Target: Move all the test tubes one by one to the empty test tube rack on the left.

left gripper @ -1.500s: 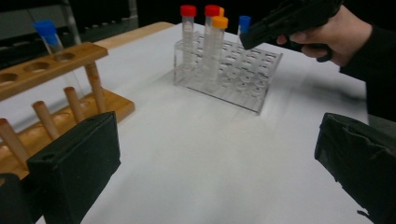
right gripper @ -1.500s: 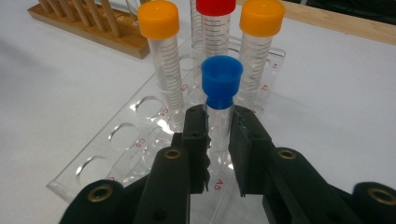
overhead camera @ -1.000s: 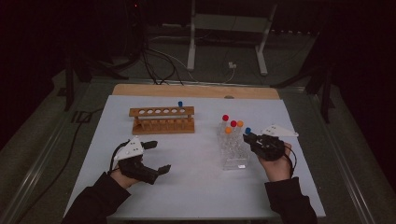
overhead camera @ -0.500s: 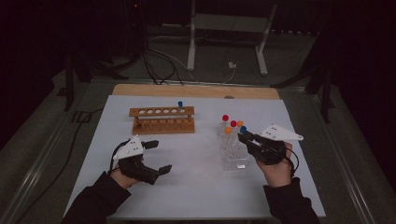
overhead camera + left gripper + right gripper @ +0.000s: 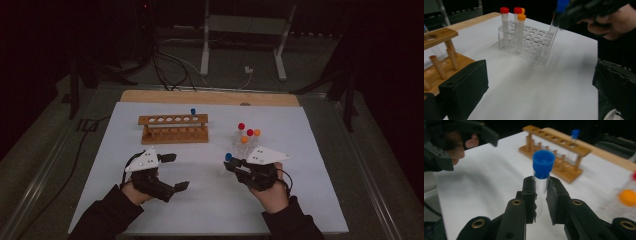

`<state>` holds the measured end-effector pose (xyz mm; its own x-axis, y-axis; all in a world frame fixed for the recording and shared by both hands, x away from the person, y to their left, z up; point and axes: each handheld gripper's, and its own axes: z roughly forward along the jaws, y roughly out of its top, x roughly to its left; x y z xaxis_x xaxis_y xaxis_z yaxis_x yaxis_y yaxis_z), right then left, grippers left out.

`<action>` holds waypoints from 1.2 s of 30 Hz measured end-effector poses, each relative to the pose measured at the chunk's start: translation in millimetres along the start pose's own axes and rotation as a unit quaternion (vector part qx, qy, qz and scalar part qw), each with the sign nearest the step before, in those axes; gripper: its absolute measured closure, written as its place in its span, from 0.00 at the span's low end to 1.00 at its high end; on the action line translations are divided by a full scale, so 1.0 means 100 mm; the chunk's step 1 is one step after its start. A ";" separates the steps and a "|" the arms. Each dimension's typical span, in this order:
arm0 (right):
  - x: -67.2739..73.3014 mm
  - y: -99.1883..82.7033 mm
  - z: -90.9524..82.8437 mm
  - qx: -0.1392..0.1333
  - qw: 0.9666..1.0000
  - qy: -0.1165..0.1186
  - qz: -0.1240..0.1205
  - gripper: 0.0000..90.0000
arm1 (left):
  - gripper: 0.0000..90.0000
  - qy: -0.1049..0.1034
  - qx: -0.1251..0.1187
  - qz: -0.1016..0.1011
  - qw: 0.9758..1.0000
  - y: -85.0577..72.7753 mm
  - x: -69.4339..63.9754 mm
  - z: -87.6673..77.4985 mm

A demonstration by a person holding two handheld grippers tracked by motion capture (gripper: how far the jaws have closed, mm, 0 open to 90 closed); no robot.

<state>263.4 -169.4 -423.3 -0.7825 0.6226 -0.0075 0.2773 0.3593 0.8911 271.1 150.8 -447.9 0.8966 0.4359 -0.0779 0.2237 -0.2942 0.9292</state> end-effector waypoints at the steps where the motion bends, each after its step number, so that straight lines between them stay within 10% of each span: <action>1: 0.02 -0.01 0.03 0.003 1.000 0.006 -0.001 0.85 | 0.02 -0.004 -0.001 0.001 1.000 0.01 -0.02 0.00; 13: 0.29 -0.10 0.33 0.038 0.997 0.059 -0.010 0.85 | 0.10 -0.012 0.001 0.000 1.000 0.08 -0.18 0.10; 36: 0.46 -0.14 0.45 0.059 0.994 0.089 -0.023 0.85 | 0.66 -0.029 0.000 0.023 0.999 0.10 -0.24 0.27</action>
<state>248.9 -114.4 -457.1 -0.8795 0.4739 0.0433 0.2940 0.4694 0.8326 261.5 114.7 -446.6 0.9266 0.3718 -0.0559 0.1815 -0.3120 0.9326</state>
